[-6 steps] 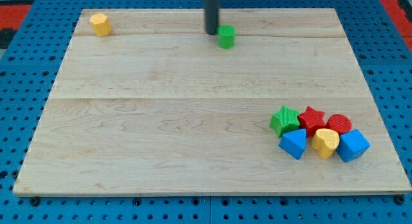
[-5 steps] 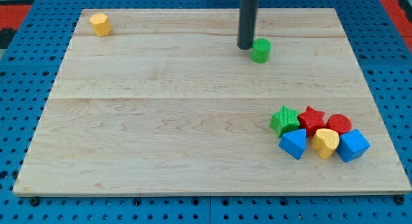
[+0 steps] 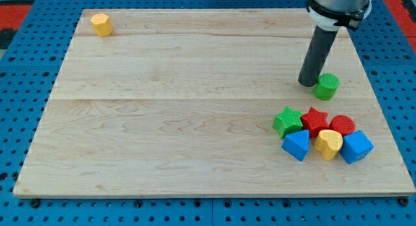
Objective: Slide the green circle close to the group of blocks
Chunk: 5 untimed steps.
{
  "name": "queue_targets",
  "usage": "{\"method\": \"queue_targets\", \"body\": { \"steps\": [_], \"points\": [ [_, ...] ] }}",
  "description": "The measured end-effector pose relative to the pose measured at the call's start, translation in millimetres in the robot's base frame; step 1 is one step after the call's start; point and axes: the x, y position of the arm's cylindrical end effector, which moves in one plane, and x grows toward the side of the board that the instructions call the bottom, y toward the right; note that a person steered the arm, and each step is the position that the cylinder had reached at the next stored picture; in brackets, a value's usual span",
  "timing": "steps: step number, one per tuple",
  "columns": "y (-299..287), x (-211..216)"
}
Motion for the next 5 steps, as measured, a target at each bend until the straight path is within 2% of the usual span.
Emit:
{"method": "queue_targets", "body": {
  "steps": [1,2,4,5],
  "points": [
    [6,-23],
    [44,-13],
    [45,51],
    [51,34]
  ]
}}
